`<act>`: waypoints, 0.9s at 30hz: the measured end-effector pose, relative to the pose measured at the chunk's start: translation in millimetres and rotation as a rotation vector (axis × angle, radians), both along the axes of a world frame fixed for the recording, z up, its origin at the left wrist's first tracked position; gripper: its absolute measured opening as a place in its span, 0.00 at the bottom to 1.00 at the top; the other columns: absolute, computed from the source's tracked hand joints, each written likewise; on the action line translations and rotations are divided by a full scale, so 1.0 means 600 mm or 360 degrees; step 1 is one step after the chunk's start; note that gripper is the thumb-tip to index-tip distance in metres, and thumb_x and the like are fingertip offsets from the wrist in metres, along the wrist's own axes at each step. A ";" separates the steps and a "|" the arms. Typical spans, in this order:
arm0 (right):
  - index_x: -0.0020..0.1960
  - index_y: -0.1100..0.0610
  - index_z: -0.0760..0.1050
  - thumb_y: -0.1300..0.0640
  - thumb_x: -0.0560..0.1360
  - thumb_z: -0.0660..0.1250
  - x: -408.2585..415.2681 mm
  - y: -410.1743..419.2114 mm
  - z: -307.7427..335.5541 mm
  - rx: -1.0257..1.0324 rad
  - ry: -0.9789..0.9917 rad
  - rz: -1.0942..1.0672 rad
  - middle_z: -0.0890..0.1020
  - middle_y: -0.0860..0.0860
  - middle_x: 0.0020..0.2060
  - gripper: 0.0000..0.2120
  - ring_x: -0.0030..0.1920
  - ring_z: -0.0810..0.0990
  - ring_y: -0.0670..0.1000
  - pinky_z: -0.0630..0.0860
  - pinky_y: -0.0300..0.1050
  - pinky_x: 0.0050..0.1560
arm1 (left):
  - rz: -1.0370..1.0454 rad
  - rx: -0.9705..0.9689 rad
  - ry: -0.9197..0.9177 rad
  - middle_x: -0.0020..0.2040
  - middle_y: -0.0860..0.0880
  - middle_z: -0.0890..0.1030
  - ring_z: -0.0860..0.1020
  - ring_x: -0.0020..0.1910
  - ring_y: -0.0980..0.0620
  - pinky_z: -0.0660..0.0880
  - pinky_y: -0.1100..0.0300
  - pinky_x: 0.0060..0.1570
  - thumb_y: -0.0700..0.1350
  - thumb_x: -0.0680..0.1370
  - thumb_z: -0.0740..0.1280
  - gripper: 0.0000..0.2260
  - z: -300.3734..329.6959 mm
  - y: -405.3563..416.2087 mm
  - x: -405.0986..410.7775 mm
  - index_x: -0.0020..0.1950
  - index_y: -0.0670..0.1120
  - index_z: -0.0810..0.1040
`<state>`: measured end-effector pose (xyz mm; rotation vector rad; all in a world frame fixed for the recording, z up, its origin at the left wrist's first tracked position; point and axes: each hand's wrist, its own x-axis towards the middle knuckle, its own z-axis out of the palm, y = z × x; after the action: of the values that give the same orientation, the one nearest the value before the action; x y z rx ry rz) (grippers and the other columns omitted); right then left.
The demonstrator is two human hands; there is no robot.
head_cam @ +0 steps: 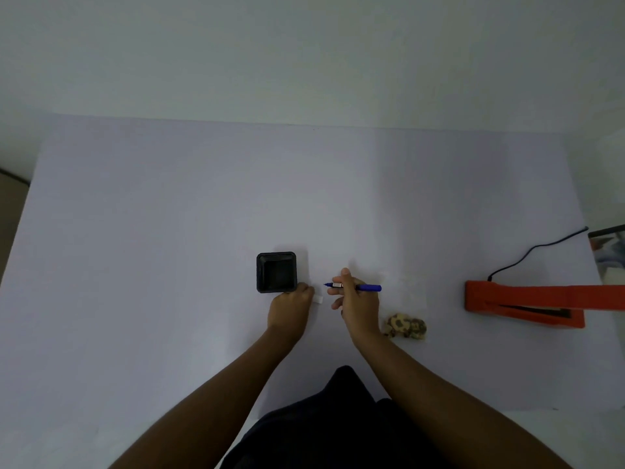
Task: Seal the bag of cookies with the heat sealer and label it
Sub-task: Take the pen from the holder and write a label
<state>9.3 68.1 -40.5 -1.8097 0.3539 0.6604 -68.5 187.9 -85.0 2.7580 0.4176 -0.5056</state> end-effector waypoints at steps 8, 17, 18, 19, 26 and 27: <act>0.45 0.50 0.83 0.47 0.81 0.63 0.003 0.003 -0.014 -0.0051 -0.0154 0.0178 0.86 0.48 0.37 0.13 0.28 0.80 0.46 0.78 0.36 0.33 | -0.0129 0.0034 0.0109 0.52 0.46 0.81 0.82 0.47 0.47 0.79 0.57 0.48 0.37 0.78 0.66 0.11 0.007 0.011 0.005 0.59 0.44 0.76; 0.50 0.53 0.81 0.50 0.81 0.64 -0.030 0.017 -0.048 -0.0139 -0.0330 0.0642 0.85 0.48 0.40 0.10 0.40 0.83 0.44 0.81 0.40 0.45 | -0.0155 -0.0058 0.0157 0.37 0.48 0.80 0.78 0.30 0.51 0.76 0.59 0.30 0.38 0.70 0.76 0.06 0.014 -0.004 -0.007 0.43 0.45 0.82; 0.50 0.53 0.81 0.50 0.81 0.65 -0.035 0.018 -0.053 -0.0137 -0.0342 0.0680 0.85 0.48 0.41 0.09 0.41 0.83 0.43 0.81 0.39 0.47 | -0.0152 -0.0052 0.0129 0.35 0.48 0.80 0.78 0.27 0.51 0.76 0.59 0.27 0.37 0.66 0.78 0.08 0.010 -0.007 -0.012 0.42 0.44 0.82; 0.51 0.54 0.81 0.50 0.81 0.65 -0.040 0.016 -0.061 -0.0140 -0.0348 0.0713 0.85 0.48 0.42 0.09 0.42 0.83 0.43 0.81 0.40 0.48 | -0.0150 -0.0045 0.0102 0.34 0.48 0.81 0.78 0.26 0.51 0.75 0.60 0.25 0.36 0.65 0.78 0.10 0.006 -0.011 -0.016 0.42 0.44 0.83; 0.50 0.53 0.80 0.53 0.80 0.65 -0.049 -0.010 -0.088 -0.0130 -0.0409 0.0907 0.84 0.48 0.42 0.07 0.43 0.83 0.43 0.81 0.41 0.49 | -0.0215 -0.0042 0.0191 0.39 0.49 0.82 0.80 0.31 0.51 0.75 0.60 0.30 0.40 0.71 0.75 0.05 0.012 -0.027 -0.033 0.46 0.45 0.82; 0.50 0.53 0.80 0.53 0.80 0.65 -0.048 -0.013 -0.090 -0.0118 -0.0418 0.0925 0.84 0.48 0.42 0.06 0.43 0.83 0.43 0.81 0.41 0.49 | -0.0223 -0.0031 0.0232 0.43 0.48 0.82 0.81 0.35 0.50 0.75 0.59 0.34 0.39 0.75 0.71 0.04 0.015 -0.029 -0.033 0.49 0.44 0.82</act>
<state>-19.3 60.0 -94.2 -2.0540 -0.3441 0.7954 -88.0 170.5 -75.8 2.7541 0.2514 -0.7445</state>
